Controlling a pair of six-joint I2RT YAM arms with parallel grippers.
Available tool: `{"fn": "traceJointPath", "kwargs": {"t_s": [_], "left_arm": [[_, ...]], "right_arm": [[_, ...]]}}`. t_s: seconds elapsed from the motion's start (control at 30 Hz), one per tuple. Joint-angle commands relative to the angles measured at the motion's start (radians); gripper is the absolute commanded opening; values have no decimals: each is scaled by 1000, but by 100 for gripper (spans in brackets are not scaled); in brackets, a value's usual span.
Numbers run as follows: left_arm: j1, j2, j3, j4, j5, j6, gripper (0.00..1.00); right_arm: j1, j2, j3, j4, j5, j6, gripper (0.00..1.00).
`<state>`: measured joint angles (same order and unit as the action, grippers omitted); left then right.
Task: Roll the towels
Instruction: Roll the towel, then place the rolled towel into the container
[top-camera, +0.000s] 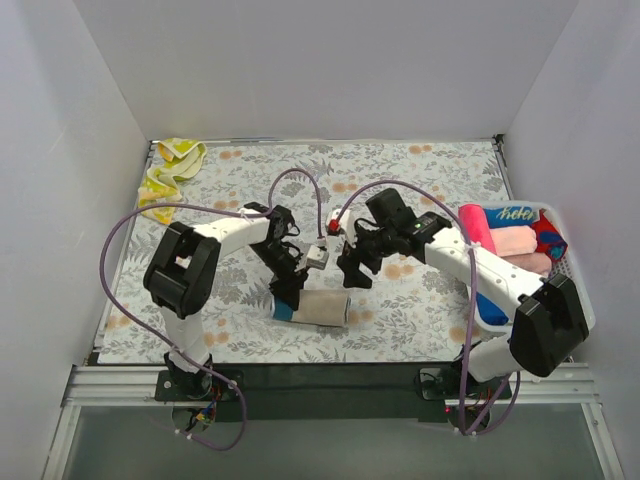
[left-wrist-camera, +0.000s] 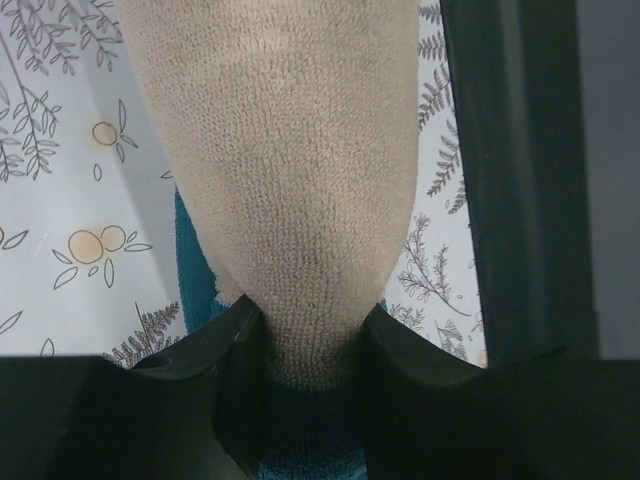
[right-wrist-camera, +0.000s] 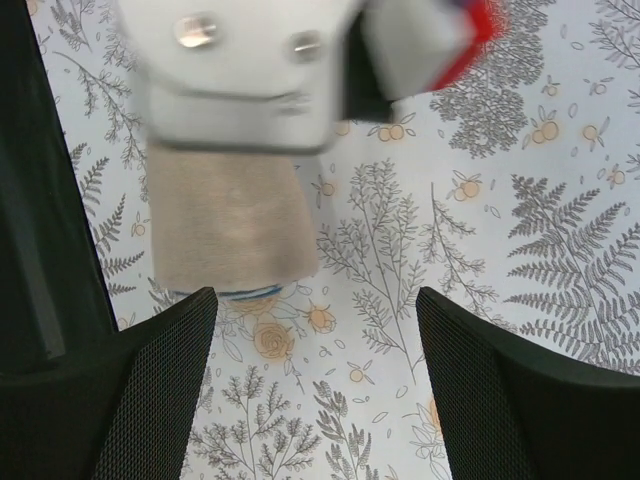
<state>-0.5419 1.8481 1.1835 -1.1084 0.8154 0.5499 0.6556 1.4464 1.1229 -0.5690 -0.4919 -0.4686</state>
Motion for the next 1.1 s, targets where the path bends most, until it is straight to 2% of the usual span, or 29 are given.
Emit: {"fn": "traceJointPath", "kwargs": {"t_s": [0.0,0.17,0.33,0.37,0.43,0.47,0.57,0.77,0.87,0.93,1.07], "left_arm": [[45,100,39,-129,30,-5,17],[91,169,105,-159,51,-8,17],[92,197,134,-163,48,-16,17],[94,203,136,-165,51,-15,17],[97,209,136,-168,56,-16,17],[99,215,136,-166,57,-16,17],[105,230,139,-168,67,-15,18],[115,250,162,-191,80,2,18],[122,261,165,-203,87,12,18],[129,275,171,-212,93,13,19],[145,290,191,-226,111,18,22]], "right_arm": [[47,-50,-34,60,105,-21,72],[151,-72,-21,44,137,-61,72],[251,-9,-11,110,191,-41,74],[292,5,-8,121,216,-39,83],[323,38,0,153,234,-35,84],[352,49,-3,165,257,-36,94],[389,104,-6,207,314,-39,98],[420,181,-17,276,409,-33,98],[429,209,-26,284,395,-39,97],[434,219,-57,303,395,-53,93],[437,244,-94,324,397,-68,78]]}}
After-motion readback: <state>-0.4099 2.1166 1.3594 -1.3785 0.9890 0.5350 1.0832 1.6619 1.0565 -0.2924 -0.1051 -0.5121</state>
